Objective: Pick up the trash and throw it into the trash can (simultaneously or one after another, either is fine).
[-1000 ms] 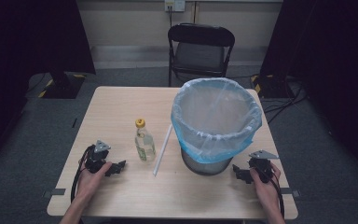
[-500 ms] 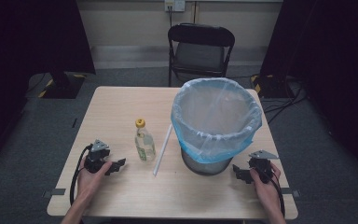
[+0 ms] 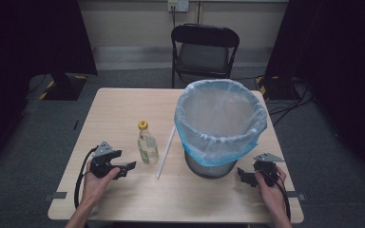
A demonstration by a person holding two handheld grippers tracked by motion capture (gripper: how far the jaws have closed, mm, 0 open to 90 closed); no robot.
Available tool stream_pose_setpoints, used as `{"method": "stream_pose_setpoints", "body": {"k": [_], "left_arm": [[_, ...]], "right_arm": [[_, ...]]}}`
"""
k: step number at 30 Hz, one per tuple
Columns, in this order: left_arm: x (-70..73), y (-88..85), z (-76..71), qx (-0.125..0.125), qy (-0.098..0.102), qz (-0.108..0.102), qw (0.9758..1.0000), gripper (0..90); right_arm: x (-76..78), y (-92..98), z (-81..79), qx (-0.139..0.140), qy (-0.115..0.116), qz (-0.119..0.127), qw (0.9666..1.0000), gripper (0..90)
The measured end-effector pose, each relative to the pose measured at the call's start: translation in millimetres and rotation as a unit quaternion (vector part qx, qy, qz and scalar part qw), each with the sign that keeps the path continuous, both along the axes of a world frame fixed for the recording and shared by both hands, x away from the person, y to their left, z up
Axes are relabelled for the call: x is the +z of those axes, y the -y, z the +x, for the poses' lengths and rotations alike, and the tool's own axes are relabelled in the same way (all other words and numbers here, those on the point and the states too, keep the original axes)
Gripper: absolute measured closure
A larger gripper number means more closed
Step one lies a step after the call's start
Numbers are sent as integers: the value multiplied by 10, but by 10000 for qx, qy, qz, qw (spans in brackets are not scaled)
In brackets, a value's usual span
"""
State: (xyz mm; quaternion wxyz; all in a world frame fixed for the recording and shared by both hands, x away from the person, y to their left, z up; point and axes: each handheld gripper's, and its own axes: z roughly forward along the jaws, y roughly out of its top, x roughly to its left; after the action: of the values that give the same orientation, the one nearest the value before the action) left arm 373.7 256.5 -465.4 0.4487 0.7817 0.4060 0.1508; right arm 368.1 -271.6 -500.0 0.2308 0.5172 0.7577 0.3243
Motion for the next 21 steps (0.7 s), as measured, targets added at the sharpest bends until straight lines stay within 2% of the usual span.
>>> {"method": "stream_pose_setpoints", "body": {"k": [2,4,6,11,16,20,21], "left_arm": [[35,48,7,-122,36,-104,9999,181],[74,123,20,-221,127,-19,9997,181],[104,192,43,-337,168,-76,9993,176],[168,368,139,-584,285,96,9978,169],[151,494,291,-617,181,140,9978,164],[144,527,350,-511,260,25,9984,165],[128,529,367,-490,244,69,9985,165]], "right_arm": [[0,0,0,4,3,-1,10000,104],[0,0,0,0,-1,0,10000,103],[0,0,0,1,0,0,10000,103],[0,0,0,1,0,-1,10000,104],[0,0,0,-1,1,0,10000,104],[0,0,0,0,0,0,10000,104],[0,0,0,1,0,0,10000,103]]}}
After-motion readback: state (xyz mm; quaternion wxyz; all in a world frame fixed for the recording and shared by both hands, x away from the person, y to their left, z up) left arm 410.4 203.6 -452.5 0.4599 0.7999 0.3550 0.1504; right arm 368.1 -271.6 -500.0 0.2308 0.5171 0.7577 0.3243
